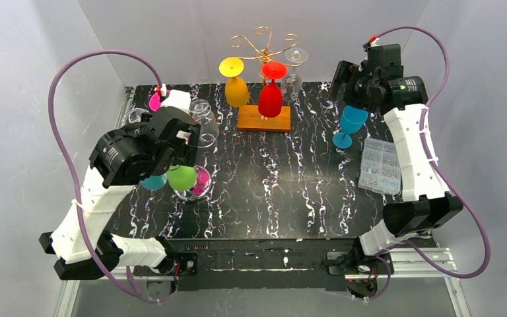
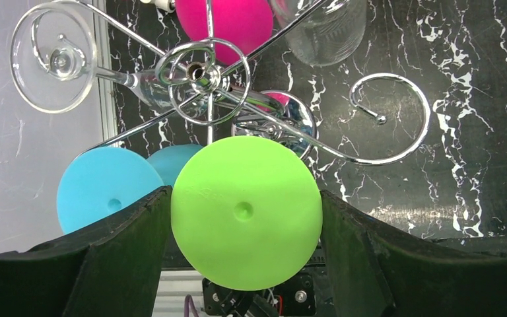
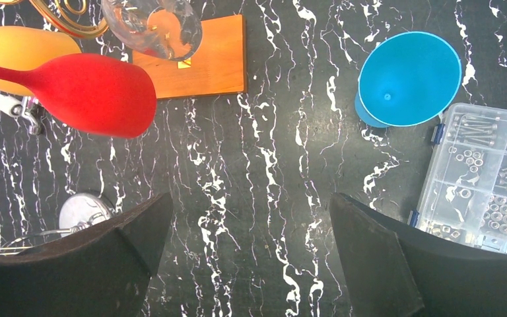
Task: Take the wine glass off the wine glass rack
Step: Pick up the wine glass from the wine rack.
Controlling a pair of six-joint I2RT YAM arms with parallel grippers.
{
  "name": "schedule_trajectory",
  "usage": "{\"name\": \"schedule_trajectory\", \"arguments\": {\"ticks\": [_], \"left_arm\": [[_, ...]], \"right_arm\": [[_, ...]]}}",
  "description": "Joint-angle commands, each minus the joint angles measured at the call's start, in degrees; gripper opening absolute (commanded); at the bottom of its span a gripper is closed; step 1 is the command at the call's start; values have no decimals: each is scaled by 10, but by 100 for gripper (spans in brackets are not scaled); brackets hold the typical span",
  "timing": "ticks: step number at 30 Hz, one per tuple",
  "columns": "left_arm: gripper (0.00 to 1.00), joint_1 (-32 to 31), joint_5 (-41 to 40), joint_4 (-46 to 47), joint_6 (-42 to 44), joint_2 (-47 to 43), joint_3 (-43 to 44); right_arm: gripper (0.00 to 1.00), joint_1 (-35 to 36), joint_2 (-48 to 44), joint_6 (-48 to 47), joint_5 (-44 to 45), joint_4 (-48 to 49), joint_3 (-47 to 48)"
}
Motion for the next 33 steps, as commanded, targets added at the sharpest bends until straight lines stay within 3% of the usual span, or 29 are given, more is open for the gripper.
{"name": "schedule_trajectory", "arguments": {"ticks": [1,20,33], "left_arm": [[44,-3,3,18,8,5,3],[43,-2,138,34,15,20,48],[43,-3,212,54,-31,98,175]], "right_arm": [[98,3,-31,0,-5,22,-9],[98,79,-107,71,-137,131,-128],[98,116,-228,267,-293,397,-369]]}}
